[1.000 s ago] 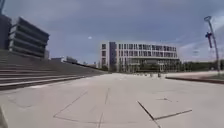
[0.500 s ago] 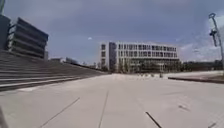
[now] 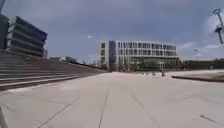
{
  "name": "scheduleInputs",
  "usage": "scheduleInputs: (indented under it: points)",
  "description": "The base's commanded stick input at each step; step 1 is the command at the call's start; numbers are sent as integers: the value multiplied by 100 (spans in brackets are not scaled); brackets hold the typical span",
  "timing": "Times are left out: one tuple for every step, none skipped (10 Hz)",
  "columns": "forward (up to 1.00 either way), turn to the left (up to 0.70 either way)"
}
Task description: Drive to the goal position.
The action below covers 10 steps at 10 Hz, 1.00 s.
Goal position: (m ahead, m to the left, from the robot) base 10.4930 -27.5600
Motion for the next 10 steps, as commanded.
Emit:
scheduleInputs:
  points:
    - [100, -1]
    - [100, -5]
    - [100, -38]
    - [100, -39]
    - [100, -39]
    - [100, -39]
    - [100, -39]
    - [100, -38]
    - [100, -38]
    - [100, -38]
